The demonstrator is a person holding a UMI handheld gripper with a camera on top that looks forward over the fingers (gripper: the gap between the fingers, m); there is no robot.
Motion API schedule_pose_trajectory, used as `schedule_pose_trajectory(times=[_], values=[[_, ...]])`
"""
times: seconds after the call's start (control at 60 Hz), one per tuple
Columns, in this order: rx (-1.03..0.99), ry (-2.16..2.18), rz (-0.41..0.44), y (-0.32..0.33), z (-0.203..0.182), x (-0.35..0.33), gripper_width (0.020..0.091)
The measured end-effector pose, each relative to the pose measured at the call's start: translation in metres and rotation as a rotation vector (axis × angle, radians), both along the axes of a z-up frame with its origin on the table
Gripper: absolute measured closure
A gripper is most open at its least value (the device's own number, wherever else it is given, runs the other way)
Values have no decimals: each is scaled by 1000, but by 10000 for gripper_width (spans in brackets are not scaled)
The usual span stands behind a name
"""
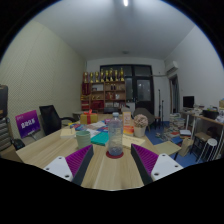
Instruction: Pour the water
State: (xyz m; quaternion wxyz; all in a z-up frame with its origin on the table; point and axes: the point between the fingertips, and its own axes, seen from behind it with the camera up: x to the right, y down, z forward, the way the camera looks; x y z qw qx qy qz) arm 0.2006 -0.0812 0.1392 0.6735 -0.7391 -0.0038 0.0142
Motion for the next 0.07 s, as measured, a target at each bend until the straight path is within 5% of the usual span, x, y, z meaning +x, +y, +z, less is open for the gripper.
schedule_pose_trajectory(times=[0.067], values=[[5,-3,-9,-10,5,1,259]])
